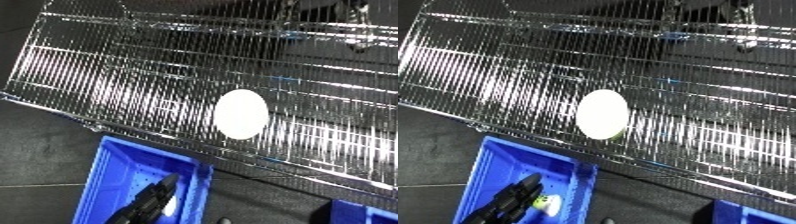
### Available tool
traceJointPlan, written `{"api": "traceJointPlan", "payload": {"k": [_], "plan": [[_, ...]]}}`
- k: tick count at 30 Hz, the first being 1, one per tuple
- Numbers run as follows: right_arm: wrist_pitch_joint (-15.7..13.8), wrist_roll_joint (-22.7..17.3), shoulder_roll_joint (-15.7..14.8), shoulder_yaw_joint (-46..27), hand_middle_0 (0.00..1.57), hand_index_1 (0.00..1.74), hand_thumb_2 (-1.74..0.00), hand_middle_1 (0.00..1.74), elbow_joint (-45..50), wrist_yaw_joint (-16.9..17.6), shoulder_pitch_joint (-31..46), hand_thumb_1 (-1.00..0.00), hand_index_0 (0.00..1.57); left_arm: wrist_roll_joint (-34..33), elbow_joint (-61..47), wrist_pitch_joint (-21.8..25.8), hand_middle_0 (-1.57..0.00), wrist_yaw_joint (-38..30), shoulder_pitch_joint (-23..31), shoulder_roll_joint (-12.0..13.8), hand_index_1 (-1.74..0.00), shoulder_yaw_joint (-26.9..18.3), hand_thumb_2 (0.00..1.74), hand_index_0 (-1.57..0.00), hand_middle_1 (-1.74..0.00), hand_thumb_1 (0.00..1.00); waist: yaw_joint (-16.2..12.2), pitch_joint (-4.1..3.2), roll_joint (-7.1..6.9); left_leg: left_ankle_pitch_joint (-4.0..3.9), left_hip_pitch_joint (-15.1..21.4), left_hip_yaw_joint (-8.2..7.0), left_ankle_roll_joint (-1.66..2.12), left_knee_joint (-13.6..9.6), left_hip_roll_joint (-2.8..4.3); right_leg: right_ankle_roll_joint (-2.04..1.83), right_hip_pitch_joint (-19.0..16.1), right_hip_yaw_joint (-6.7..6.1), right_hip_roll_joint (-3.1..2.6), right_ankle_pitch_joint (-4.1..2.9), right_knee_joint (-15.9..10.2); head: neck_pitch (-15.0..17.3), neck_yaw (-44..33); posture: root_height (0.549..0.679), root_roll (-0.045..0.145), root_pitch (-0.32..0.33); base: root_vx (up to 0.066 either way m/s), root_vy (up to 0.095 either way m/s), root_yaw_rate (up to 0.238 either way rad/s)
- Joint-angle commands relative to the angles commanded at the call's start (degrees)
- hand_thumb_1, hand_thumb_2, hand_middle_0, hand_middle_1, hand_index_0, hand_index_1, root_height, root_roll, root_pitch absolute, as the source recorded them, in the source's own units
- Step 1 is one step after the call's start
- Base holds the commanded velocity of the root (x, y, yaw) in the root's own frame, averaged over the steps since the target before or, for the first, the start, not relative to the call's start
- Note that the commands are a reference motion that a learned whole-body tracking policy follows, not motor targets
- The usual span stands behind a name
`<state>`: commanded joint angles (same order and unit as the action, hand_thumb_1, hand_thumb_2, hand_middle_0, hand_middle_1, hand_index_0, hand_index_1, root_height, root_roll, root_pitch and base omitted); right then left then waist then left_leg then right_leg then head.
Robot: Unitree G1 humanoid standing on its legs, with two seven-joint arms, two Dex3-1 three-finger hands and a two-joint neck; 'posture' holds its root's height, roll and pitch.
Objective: Pick up the object and place it into the box
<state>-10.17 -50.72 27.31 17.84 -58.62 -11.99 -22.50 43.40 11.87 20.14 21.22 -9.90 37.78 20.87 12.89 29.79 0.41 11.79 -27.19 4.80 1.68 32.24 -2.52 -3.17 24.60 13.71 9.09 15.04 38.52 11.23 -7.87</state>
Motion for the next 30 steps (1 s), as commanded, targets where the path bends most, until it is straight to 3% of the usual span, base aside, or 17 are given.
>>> {"api": "traceJointPlan", "payload": {"k": [4,8,14,18,22,30], "plan": [[-0.43,-1.14,0.78,-0.73,0.0,0.0,0.0,0.0,-0.59,-0.58,0.95,0.0,0.0,3.39,-7.84,-0.99,0.0,1.32,0.11,2.84,0.0,-1.72,0.0,0.0,0.0,0.0,0.54,0.0,0.42,0.05,-0.19,0.29,-0.06,-0.04,-0.44,-0.13,0.05,0.47,0.36,-0.17,-0.03,0.07,1.9,0.65,0.041,0.069,0.0,-0.012,0.112],[-0.63,-2.2,0.82,-1.44,0.0,0.0,0.0,0.0,-1.05,-1.02,1.65,0.0,0.0,5.37,-12.53,0.9,0.0,-1.87,0.35,3.85,0.0,-4.99,0.0,0.0,0.0,0.0,1.21,0.0,0.28,0.05,-0.3,0.68,-0.03,-0.14,-0.82,-0.18,-0.01,0.86,0.47,-0.19,-0.1,0.55,3.99,0.65,0.041,0.072,0.004,-0.038,0.1],[-1.01,-3.47,-0.81,-2.4,0.0,0.0,0.0,0.0,-1.83,-1.53,2.72,0.0,0.0,0.51,-12.84,2.08,0.0,-10.19,0.24,2.23,0.0,-9.63,0.0,0.0,0.0,0.0,2.01,0.0,-1.19,0.29,-0.39,1.25,-0.03,-0.02,-1.14,-0.29,-0.35,1.31,0.15,-0.42,-0.49,0.94,5.14,0.651,0.039,0.074,0.018,-0.07,0.06],[-0.86,-3.97,-1.88,-2.28,0.0,0.0,0.0,0.0,-2.55,-2.0,2.65,0.0,0.0,-3.92,-9.85,1.48,0.0,-15.89,-1.04,0.38,0.0,-10.3,0.0,0.0,0.0,0.0,1.88,0.0,-2.47,0.7,-0.58,1.2,-0.18,0.63,-1.12,-0.16,-0.42,1.29,-0.29,-0.42,-0.46,1.64,4.17,0.651,0.036,0.072,0.024,-0.051,-0.045],[-0.36,-3.42,-2.41,-1.75,0.0,0.0,0.0,0.0,-2.78,-2.83,2.47,0.0,0.0,-7.31,-7.06,1.97,0.0,-19.57,-3.11,-1.61,0.0,-9.68,0.0,0.0,0.0,0.0,1.03,0.0,-3.53,1.03,-0.68,0.89,-0.32,1.33,-0.71,-0.03,-0.31,0.62,-0.96,-0.32,-0.21,1.5,0.24,0.65,0.031,0.069,0.02,-0.003,-0.17],[1.45,-1.37,-2.85,0.43,0.0,0.0,0.0,0.0,-3.66,-5.3,0.24,0.0,0.0,-13.54,1.49,4.41,0.0,-28.08,-10.08,-4.39,0.0,-6.99,0.0,0.0,0.0,0.0,-1.65,0.0,-5.71,1.47,-0.78,-0.26,-0.5,2.64,0.88,0.2,0.3,-1.27,-2.41,-0.11,0.53,1.36,-7.9,0.647,0.022,0.061,0.011,0.031,-0.225]]}}
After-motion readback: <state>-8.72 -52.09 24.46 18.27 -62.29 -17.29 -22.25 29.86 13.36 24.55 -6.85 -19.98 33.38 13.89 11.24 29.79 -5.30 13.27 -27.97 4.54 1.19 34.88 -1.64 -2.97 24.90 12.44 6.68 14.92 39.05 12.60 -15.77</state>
